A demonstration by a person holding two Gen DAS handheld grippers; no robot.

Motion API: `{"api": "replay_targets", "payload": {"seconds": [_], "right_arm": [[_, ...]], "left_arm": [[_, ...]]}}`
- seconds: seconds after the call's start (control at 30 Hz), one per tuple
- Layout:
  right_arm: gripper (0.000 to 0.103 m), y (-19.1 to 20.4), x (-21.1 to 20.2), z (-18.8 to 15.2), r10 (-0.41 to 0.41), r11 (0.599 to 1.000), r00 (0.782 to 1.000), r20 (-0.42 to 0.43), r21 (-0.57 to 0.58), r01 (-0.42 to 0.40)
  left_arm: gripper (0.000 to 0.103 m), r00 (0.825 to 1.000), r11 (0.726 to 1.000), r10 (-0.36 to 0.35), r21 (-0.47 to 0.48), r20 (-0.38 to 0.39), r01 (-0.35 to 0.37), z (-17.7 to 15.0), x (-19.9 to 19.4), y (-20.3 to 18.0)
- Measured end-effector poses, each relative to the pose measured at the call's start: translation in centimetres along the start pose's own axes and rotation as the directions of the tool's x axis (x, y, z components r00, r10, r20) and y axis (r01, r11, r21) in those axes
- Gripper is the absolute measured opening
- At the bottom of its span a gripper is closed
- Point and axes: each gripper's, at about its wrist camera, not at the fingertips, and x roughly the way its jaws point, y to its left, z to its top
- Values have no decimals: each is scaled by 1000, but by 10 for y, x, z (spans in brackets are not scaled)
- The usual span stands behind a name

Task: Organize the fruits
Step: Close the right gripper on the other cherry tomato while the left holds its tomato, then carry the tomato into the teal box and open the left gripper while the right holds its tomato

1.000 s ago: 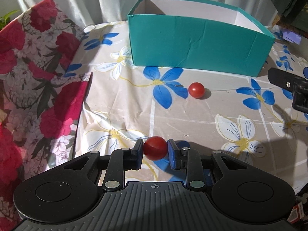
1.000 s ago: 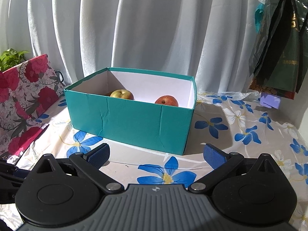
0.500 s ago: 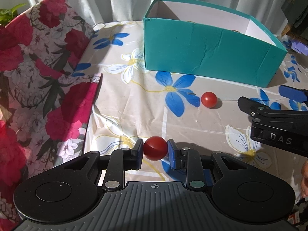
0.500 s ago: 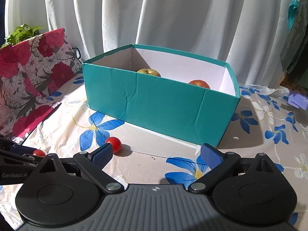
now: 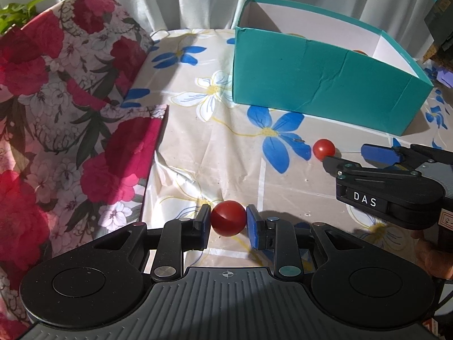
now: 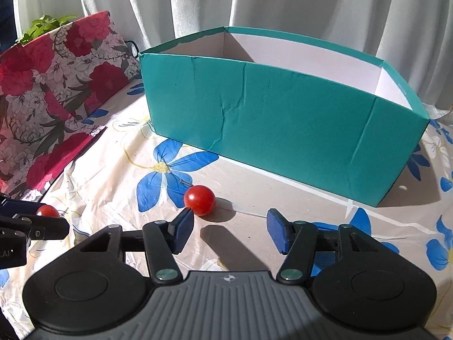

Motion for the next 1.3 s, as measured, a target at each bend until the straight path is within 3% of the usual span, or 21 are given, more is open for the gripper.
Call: {"api": "replay_targets", "payload": {"seconds": [0.27, 0.53, 0.77, 0.87, 1.3], "right_arm": [[57, 10, 15, 7, 29, 999, 999, -15, -24, -29], [43, 11, 19, 8, 26, 999, 1000, -11, -39, -26], [38, 13, 19, 7, 29, 998, 1000, -1, -54, -29], [26, 14, 19, 6, 35, 997, 999, 9, -64, -35], [25, -12, -20, 5, 1, 999, 997, 73, 34, -3]], "left_arm": [[30, 1000, 1000, 5, -8, -8, -5, 1, 2, 3], [30, 1000, 1000, 4, -12, -12, -4, 1, 2, 4], [30, 1000, 1000, 2, -10, -17, -2, 1, 2, 2], [30, 1000, 1000, 1, -8, -19, -1, 1, 2, 1], [30, 1000, 1000, 8, 18, 23, -8, 19, -10, -5]]}}
